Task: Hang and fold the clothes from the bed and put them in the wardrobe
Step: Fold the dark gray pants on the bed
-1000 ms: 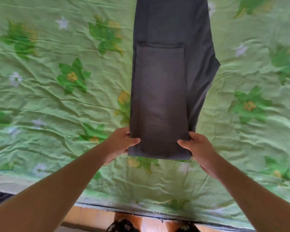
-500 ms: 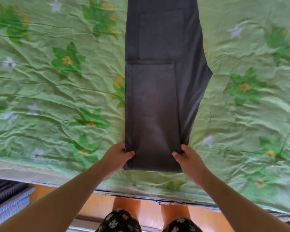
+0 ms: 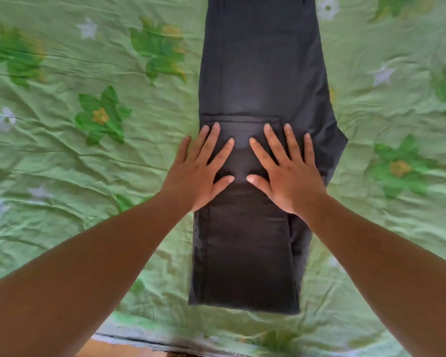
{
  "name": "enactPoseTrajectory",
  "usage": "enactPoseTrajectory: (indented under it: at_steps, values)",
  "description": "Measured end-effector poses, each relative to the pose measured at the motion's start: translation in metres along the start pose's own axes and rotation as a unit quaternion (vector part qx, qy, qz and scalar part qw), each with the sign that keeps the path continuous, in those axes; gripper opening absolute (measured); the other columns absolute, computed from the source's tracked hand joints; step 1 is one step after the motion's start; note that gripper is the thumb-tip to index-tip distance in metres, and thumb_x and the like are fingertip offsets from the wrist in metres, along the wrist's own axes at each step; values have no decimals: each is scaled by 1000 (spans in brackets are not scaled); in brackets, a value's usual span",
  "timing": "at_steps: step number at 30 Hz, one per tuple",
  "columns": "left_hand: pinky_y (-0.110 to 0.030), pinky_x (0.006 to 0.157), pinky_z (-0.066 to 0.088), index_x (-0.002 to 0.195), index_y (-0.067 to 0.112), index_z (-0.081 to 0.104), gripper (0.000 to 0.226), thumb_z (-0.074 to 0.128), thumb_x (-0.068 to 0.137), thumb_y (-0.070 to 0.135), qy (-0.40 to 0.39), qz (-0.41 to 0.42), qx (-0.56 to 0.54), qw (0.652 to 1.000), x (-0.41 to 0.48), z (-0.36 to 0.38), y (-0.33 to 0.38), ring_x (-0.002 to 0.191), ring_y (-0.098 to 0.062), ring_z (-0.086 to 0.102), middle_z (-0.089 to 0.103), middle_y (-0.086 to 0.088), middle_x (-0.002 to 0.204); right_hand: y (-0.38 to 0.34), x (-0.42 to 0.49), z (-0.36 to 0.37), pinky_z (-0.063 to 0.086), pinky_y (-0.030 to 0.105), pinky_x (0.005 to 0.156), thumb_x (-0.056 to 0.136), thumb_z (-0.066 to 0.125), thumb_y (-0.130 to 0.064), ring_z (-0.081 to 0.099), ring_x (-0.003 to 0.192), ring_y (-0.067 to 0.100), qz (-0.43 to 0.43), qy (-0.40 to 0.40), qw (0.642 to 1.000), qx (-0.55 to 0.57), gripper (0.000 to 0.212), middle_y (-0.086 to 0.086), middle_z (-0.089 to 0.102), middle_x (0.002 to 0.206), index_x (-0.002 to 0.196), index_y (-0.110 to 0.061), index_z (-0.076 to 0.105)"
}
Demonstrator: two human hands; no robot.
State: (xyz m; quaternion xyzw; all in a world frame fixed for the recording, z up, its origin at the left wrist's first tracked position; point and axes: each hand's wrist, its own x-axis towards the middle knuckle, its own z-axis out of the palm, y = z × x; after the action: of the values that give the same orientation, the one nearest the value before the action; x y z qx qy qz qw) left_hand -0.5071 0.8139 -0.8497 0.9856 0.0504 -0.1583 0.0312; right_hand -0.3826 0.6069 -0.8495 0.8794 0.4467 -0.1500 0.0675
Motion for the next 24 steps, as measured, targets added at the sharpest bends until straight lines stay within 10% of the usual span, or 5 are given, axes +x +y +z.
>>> enactPoseTrajectory:
  at_steps: [10, 15, 24]
  values:
    - [-57, 123, 10, 162, 25, 3, 75, 18, 100, 63, 41, 34, 20, 998, 84, -27, -34, 155, -34, -11, -13, -18, 167, 41, 67, -20, 4, 68, 119, 97, 14, -73, -5, 155, 40, -9, 25, 999, -21, 78, 14, -6, 169, 162, -31, 7]
    - [-59, 123, 8, 162, 28, 13, 72, 23, 100, 63, 85, 38, 9, 996, 113, -42, -47, 155, -35, -7, -6, -17, 168, 54, 102, -46, 15, 69, 118, 97, 25, -72, 19, 152, 40, -16, 97, 995, -3, 76, 20, 26, 162, 154, -23, 36]
    - [-54, 125, 4, 160, 33, -8, 80, 8, 92, 74, 81, -38, 16, 996, 230, -57, -85, 155, -34, -12, -17, -16, 167, 100, 218, -47, 4, 68, 119, 94, 13, -80, -4, 154, 40, 16, 122, 992, -28, 85, 14, -2, 169, 162, -29, 5]
